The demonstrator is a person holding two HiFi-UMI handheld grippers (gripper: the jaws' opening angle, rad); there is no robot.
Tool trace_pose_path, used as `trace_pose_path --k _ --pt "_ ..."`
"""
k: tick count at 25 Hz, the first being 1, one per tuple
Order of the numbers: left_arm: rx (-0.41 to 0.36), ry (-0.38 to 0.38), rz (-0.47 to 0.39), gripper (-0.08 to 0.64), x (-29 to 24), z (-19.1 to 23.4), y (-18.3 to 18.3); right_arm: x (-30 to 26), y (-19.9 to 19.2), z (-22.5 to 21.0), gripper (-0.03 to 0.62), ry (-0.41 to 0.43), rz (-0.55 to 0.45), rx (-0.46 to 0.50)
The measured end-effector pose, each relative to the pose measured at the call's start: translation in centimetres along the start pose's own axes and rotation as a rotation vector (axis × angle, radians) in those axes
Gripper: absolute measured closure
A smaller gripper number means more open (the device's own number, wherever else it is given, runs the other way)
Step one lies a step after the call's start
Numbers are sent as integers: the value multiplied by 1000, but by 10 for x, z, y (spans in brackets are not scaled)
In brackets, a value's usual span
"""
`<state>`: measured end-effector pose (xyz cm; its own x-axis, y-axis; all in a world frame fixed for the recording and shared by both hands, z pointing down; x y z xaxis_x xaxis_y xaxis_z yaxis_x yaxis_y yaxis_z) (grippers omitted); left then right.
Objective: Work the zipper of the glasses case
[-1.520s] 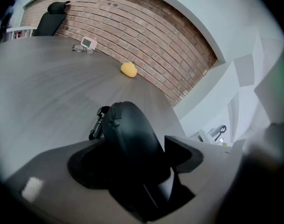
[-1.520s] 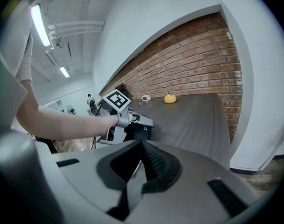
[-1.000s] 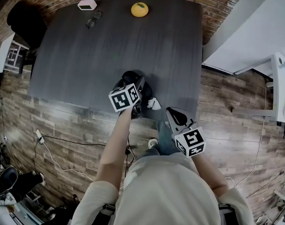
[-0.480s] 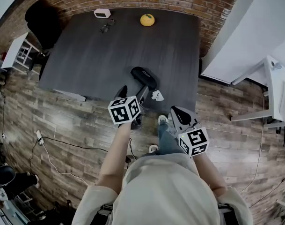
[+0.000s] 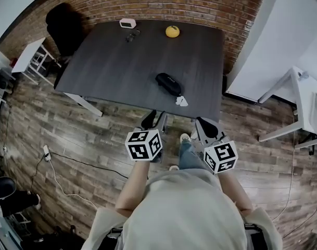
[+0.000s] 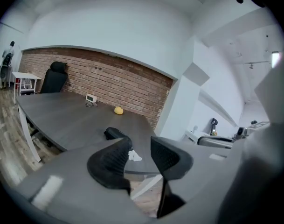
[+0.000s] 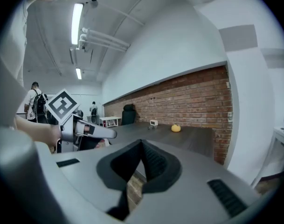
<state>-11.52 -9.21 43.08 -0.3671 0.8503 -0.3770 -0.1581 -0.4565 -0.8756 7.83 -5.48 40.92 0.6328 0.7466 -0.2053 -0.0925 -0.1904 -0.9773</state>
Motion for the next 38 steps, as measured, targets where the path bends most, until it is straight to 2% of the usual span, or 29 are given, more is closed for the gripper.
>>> trace_pose_path --k 6,10,24,38 --pt "1 -7 -55 503 45 -10 -10 20 3 27 589 20 -30 22" --pt "-6 4 -73 540 62 -10 -15 30 0 35 589 23 -42 19" --pt "21 -39 -56 549 63 -1 -18 27 2 31 591 1 -39 -29" --pt "33 -95 -28 549 53 -7 -17 28 9 23 591 -16 -53 -15"
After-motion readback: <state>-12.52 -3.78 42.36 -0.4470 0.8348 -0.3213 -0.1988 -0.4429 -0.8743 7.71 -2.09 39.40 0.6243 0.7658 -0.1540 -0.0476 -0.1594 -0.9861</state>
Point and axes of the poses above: the fingertips, and each gripper's own axes: x backward along the fingers, z to its left, y out of its top, the point moved 6 cm from there along x, backward along the fingers, and after that the axes turned 5 degrees about y, right-handed, at the moved point
